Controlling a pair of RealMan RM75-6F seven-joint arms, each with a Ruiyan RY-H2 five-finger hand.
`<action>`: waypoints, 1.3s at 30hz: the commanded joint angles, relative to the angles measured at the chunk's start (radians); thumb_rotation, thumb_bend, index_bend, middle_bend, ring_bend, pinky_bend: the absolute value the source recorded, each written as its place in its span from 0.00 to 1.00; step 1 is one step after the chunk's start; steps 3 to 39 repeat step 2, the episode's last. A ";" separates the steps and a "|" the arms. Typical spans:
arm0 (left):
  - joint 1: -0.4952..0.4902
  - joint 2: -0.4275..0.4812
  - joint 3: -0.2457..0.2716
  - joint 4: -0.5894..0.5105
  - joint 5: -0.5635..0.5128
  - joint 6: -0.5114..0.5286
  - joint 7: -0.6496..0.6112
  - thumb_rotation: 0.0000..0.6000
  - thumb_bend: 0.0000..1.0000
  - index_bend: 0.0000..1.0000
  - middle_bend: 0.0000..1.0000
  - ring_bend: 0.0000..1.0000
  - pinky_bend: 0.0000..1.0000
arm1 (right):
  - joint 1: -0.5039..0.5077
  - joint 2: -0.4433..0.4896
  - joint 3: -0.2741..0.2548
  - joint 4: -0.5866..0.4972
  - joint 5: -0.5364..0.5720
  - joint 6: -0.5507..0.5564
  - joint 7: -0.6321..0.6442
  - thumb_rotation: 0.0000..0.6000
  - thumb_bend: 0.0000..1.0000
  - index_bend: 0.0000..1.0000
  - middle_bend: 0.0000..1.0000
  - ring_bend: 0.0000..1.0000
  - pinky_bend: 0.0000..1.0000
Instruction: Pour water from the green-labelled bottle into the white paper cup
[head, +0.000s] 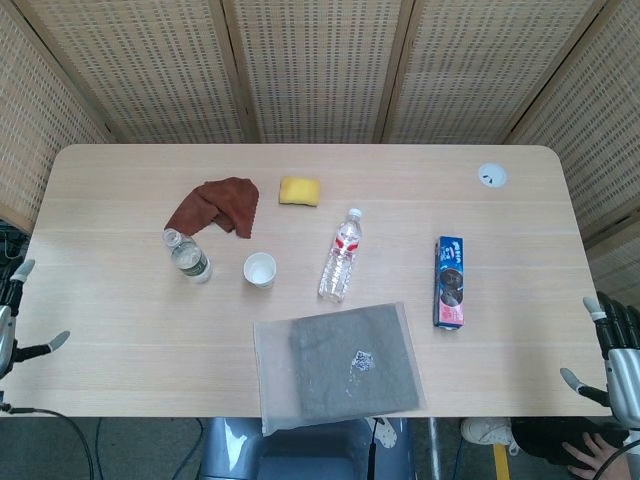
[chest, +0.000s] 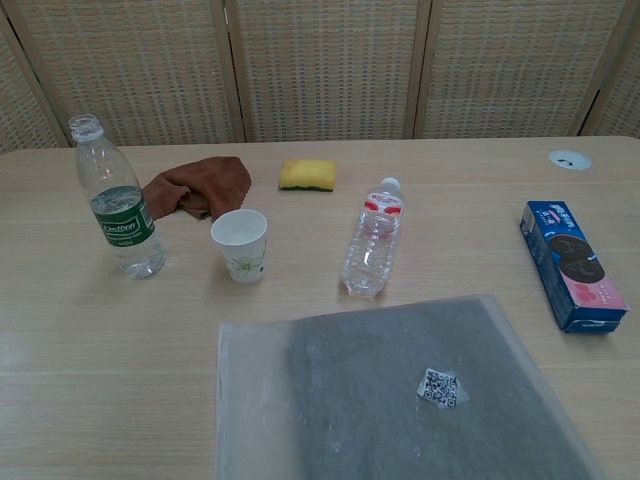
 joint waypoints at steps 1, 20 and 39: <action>0.019 0.022 0.016 -0.026 0.013 0.015 0.031 1.00 0.12 0.00 0.00 0.00 0.00 | 0.000 0.002 0.001 0.000 0.001 0.000 0.004 1.00 0.00 0.02 0.00 0.00 0.00; 0.022 0.025 0.016 -0.030 0.015 0.016 0.034 1.00 0.12 0.00 0.00 0.00 0.00 | -0.001 0.002 0.001 0.000 0.000 0.001 0.005 1.00 0.00 0.02 0.00 0.00 0.00; 0.022 0.025 0.016 -0.030 0.015 0.016 0.034 1.00 0.12 0.00 0.00 0.00 0.00 | -0.001 0.002 0.001 0.000 0.000 0.001 0.005 1.00 0.00 0.02 0.00 0.00 0.00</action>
